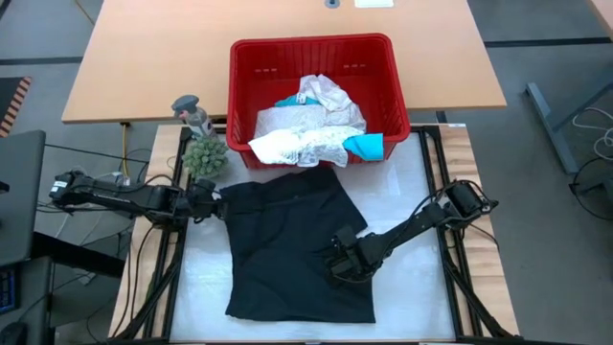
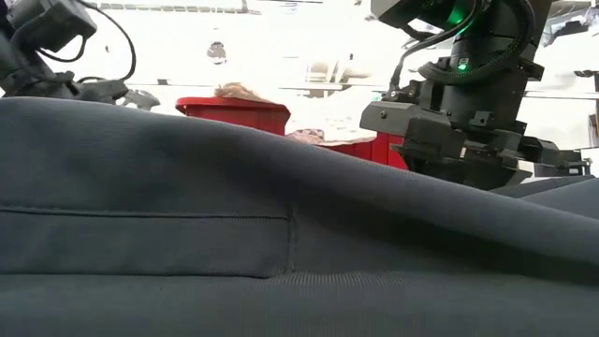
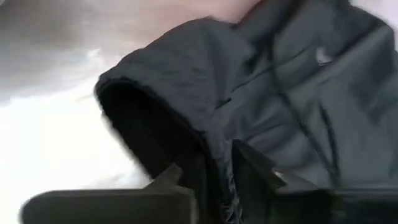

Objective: Fold Laundry from Bin
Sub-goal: Fold the black shorts

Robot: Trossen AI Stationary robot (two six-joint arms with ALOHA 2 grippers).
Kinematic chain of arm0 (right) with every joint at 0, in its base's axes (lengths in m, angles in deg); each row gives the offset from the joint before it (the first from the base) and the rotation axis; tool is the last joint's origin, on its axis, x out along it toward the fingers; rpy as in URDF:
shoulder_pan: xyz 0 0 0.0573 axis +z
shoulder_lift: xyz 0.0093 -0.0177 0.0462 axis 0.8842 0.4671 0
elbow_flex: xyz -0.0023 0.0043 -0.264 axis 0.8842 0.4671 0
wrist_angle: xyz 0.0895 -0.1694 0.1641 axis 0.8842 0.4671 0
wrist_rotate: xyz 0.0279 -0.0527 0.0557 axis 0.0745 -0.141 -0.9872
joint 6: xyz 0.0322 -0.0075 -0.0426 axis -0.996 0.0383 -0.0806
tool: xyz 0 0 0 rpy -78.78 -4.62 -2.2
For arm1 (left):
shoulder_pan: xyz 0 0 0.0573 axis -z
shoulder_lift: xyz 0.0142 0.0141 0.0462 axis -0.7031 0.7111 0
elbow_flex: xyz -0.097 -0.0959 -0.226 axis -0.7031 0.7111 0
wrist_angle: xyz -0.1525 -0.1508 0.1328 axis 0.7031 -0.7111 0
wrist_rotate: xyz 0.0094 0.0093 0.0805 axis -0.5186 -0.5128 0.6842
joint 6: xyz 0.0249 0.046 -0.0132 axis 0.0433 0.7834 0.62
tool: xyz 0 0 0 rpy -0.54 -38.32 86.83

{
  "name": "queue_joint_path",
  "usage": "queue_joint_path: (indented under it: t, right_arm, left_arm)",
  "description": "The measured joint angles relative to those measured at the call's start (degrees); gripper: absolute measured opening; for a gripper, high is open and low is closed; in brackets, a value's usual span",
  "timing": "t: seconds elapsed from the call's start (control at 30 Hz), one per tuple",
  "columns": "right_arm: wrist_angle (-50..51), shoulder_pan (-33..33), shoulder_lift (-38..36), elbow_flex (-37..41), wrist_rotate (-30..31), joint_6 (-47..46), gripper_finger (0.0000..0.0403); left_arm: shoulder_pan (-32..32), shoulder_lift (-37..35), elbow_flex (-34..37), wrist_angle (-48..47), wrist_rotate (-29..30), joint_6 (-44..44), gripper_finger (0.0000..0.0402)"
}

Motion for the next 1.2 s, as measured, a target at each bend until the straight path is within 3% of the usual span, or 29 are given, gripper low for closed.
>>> queue_joint_path:
  t: [0.27,0.47,0.67,0.87,1.0,1.1,1.2]
  right_arm:
    - [-0.2,0.2,0.0,0.0,-0.4,-0.1,0.0232]
    - [-0.2,0.3,0.1,0.0,-0.8,0.0,0.0232]
    - [-0.3,0.4,0.1,0.1,-1.2,0.3,0.0232]
    - [-0.3,0.9,0.1,0.1,-1.2,0.4,0.0232]
    - [-0.3,1.4,0.1,0.1,-1.2,0.4,0.0232]
    - [-0.4,1.7,-0.1,0.1,-1.2,0.4,0.0232]
    - [-0.6,2.0,-0.3,0.1,-1.2,-0.1,0.0232]
  left_arm:
    - [0.0,0.4,0.0,-0.5,-2.2,3.1,0.018]
    - [0.0,0.4,0.0,-5.8,-9.1,3.9,0.0249]
    - [0.0,0.4,-1.9,-11.5,-10.4,0.1,0.0274]
    - [0.0,0.4,-11.7,-11.2,-7.3,5.0,0.0275]
    - [1.6,0.5,-15.4,3.0,-1.2,10.6,0.0275]
    - [3.3,4.2,-13.0,19.5,-4.3,15.0,0.0275]
    - [6.3,10.7,-8.3,29.5,-5.7,16.0,0.0275]
